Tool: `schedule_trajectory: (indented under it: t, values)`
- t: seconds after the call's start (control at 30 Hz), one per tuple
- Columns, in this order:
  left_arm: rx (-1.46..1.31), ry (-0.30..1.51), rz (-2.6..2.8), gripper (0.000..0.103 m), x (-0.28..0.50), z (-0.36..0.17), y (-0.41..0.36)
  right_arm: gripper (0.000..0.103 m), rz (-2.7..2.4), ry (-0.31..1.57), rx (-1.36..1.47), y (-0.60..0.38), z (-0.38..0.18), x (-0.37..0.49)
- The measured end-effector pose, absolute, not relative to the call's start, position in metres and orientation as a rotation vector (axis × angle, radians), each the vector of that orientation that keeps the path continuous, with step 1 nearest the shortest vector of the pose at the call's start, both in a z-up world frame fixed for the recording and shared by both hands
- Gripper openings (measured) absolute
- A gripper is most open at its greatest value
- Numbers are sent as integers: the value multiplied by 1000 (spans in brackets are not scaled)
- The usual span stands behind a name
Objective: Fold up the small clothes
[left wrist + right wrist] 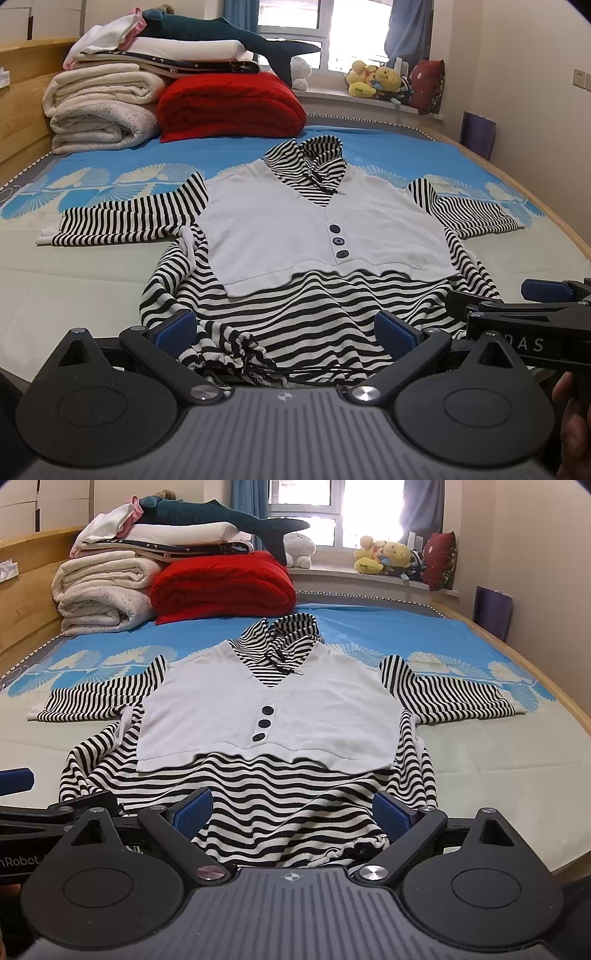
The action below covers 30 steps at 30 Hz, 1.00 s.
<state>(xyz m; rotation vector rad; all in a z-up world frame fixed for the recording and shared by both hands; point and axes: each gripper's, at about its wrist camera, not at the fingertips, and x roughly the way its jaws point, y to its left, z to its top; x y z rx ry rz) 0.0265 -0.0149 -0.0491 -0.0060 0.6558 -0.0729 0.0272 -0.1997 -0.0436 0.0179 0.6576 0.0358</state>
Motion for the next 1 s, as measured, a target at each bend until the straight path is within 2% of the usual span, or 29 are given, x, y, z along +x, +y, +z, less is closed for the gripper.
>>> schedule_trajectory:
  t: [0.87,0.97,1.0]
  values:
    - [6,640,-60,102,27,-49,-16,94,39,673,44,-199,-45,31]
    - [23,624,-65,96,26,-47,-18,93,41,668,50,-200,-44,31]
    - [27,617,-69,90,25,-46,-18,93,42,662,50,-200,-44,31]
